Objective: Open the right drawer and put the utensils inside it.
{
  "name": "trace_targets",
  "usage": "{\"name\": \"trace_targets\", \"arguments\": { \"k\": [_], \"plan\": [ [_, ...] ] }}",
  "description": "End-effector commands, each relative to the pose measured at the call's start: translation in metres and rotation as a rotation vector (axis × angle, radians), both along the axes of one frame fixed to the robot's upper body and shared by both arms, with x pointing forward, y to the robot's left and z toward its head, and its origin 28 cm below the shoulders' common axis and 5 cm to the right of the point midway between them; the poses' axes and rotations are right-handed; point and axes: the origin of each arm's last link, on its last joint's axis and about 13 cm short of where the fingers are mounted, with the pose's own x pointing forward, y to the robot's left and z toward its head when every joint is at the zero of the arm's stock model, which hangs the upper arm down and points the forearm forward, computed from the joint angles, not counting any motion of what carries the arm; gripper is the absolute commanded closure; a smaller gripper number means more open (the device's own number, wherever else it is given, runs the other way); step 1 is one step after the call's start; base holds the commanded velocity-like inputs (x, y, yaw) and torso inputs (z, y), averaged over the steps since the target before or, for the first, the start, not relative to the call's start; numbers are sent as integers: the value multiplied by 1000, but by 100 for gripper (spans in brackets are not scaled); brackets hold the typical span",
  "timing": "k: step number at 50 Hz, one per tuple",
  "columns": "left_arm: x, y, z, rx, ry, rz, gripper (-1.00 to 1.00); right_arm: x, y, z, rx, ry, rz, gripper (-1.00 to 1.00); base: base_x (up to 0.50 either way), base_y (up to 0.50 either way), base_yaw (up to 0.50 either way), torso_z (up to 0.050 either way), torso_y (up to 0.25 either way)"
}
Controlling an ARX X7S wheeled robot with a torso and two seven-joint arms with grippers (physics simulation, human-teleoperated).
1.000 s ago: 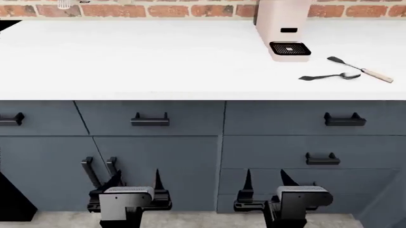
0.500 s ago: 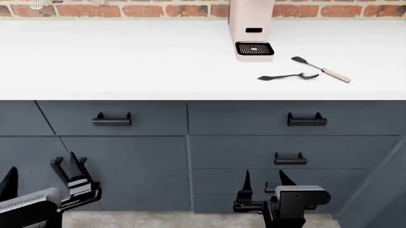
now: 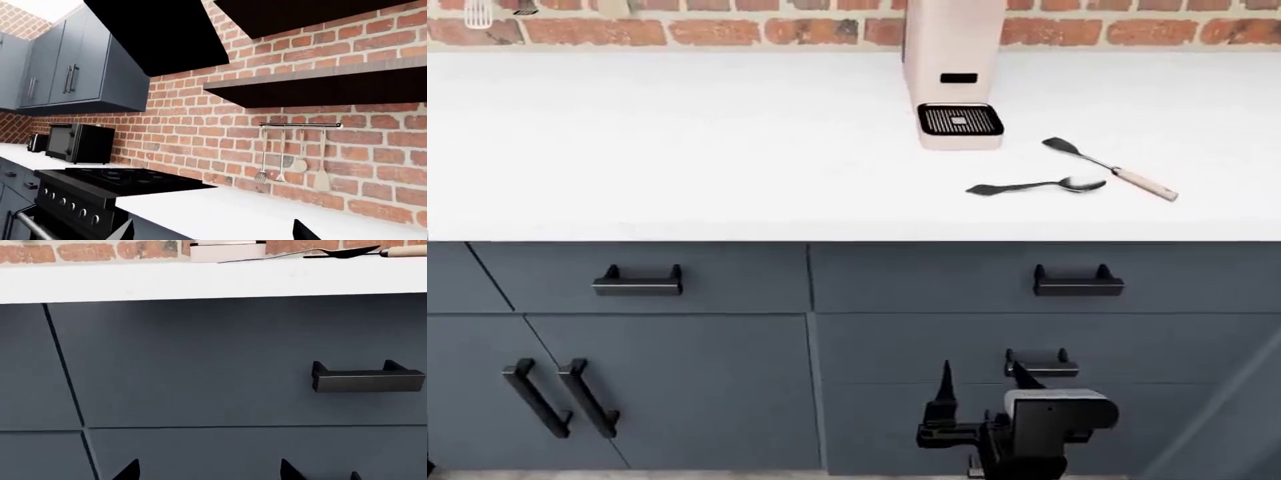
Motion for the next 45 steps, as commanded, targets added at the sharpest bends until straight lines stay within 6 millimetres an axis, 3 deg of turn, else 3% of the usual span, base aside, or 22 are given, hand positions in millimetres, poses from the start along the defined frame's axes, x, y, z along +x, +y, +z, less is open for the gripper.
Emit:
{"name": "trace_targets", "arguments": {
  "k": [1,4,9,15,25,45],
  "plan": [
    [-15,2,10,30,-28,33,-100,4,-3,-2,98,117,-7,-100,0,0,0,0,0],
    [-15,2,10,25,-29,32,-100,6,-11,5,325,151,10,-100,0,0,0,0,0],
    [-11,2,9,23,-24,24,-100,4,-29,20,868,146,131,-100,0,0,0,0,0],
    [-10,2,8,19,-24,21,-100,8,-53,14,1209,128,94,-100,0,0,0,0,0],
    [-6,1,7,21,-14,12,-100,3,-84,-8,1245,0,-115,-100,0,0,0,0,0],
    [-1,-1,6,25,-3,-2,-100,-7,-98,-13,1162,-115,-458,-100,0,0,0,0,0]
  ]
}}
